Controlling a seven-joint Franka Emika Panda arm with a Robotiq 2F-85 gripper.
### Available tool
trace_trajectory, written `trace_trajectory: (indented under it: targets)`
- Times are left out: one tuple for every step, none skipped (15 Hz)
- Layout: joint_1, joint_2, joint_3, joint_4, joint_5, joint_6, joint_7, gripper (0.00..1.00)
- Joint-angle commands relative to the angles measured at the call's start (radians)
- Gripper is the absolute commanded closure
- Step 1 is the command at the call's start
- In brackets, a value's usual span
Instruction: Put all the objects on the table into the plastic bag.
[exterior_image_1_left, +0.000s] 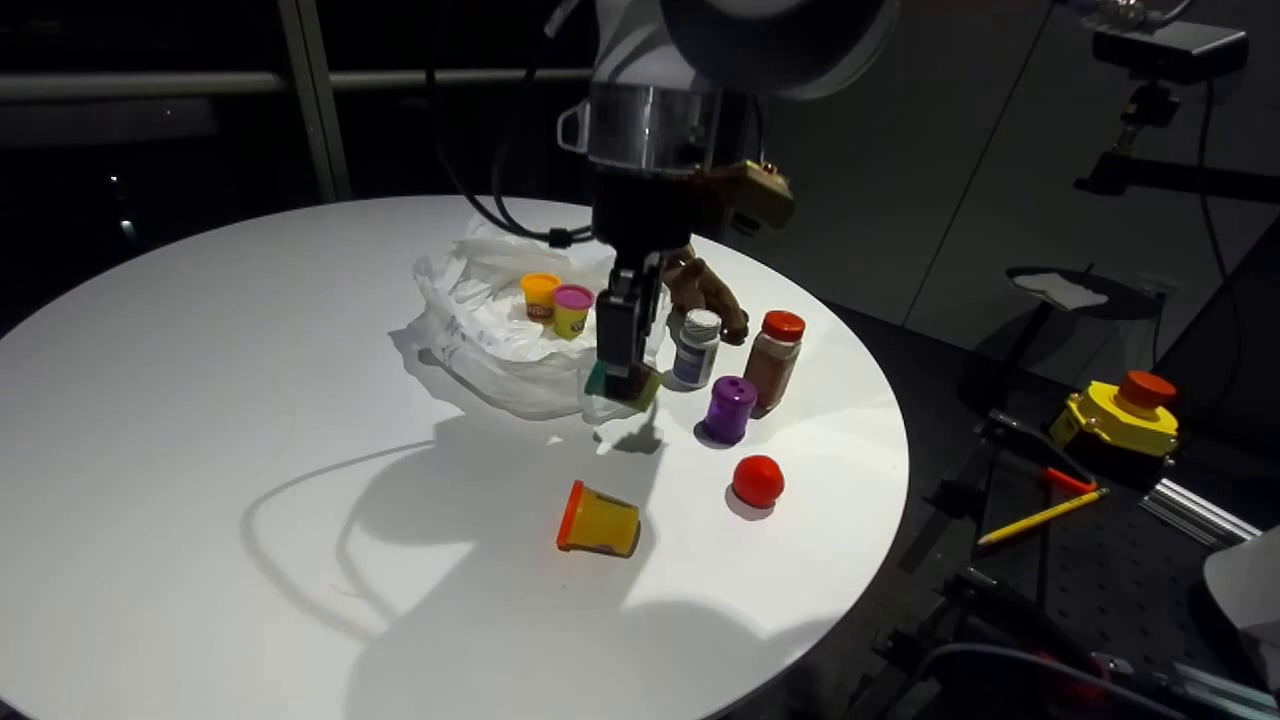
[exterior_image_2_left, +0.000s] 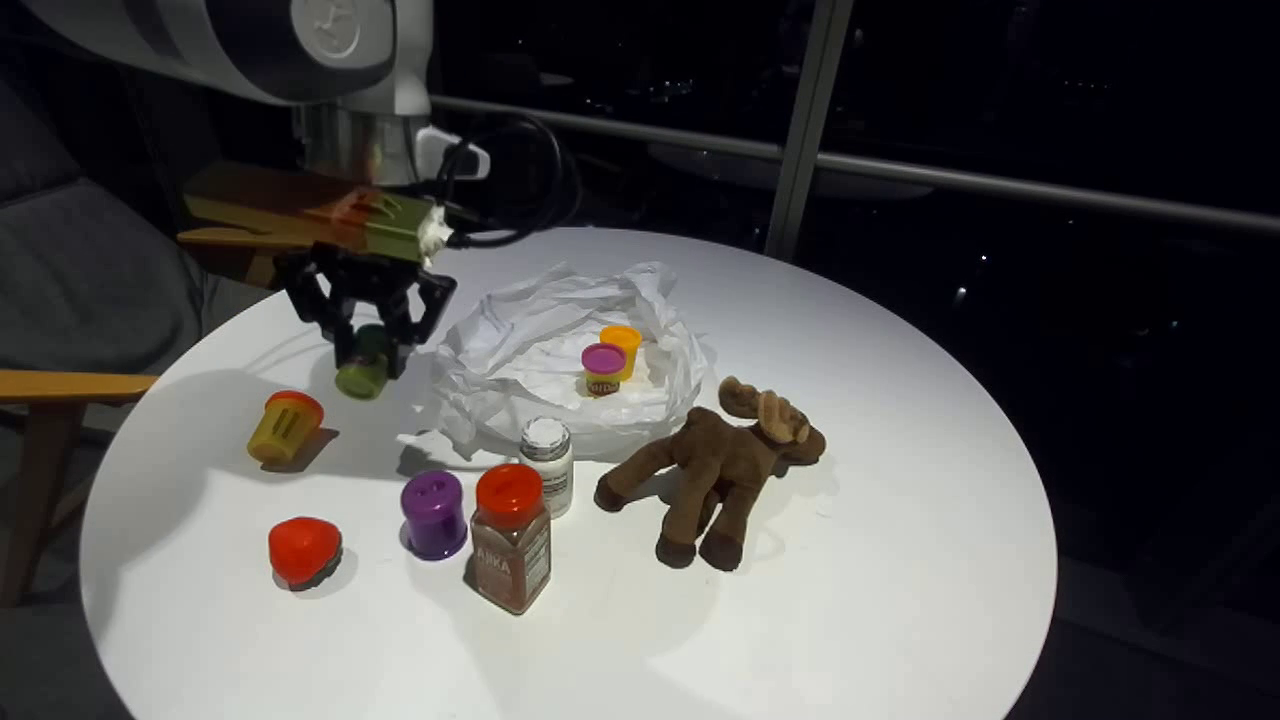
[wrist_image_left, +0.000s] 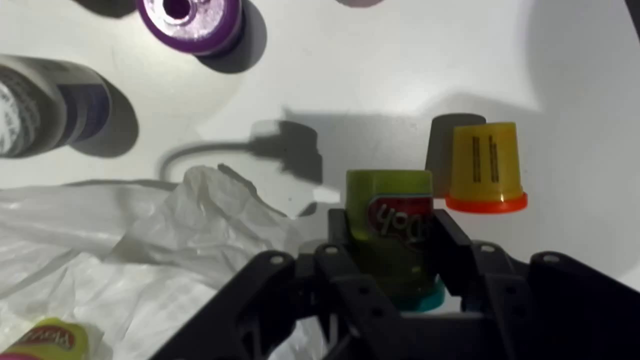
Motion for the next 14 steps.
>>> trace_trajectory:
  targets:
    - [-0.010, -0.064, 0.002, 0.037, 0.046, 0.054, -0.020, 0.80]
    - [-0.014, -0.047, -0.003, 0.063, 0.052, 0.086, -0.027, 0.80]
    - [-0.018, -0.026, -0.009, 0.092, 0.057, 0.116, -0.026, 0.80]
    - [-0.025, 0.001, -0.010, 0.126, 0.070, 0.130, -0.034, 0.80]
    - [-0.030, 0.028, -0.015, 0.155, 0.070, 0.153, -0.032, 0.80]
    - [-0.038, 0.057, -0.017, 0.186, 0.073, 0.175, -0.034, 0.80]
    - [-0.052, 0.087, -0.011, 0.220, 0.086, 0.201, -0.044, 0.80]
    - [-0.068, 0.121, -0.004, 0.256, 0.099, 0.224, -0.046, 0.80]
    - [-0.087, 0.153, 0.010, 0.293, 0.116, 0.239, -0.051, 0.80]
    - [-0.101, 0.184, 0.018, 0.323, 0.124, 0.252, -0.055, 0.80]
    - [-0.116, 0.217, 0.028, 0.356, 0.134, 0.260, -0.061, 0.80]
    - [-0.126, 0.248, 0.031, 0.385, 0.131, 0.257, -0.061, 0.80]
    - [-0.099, 0.316, 0.021, 0.422, 0.113, 0.280, -0.033, 0.80]
    - [-0.089, 0.367, 0.014, 0.456, 0.099, 0.284, -0.022, 0.80]
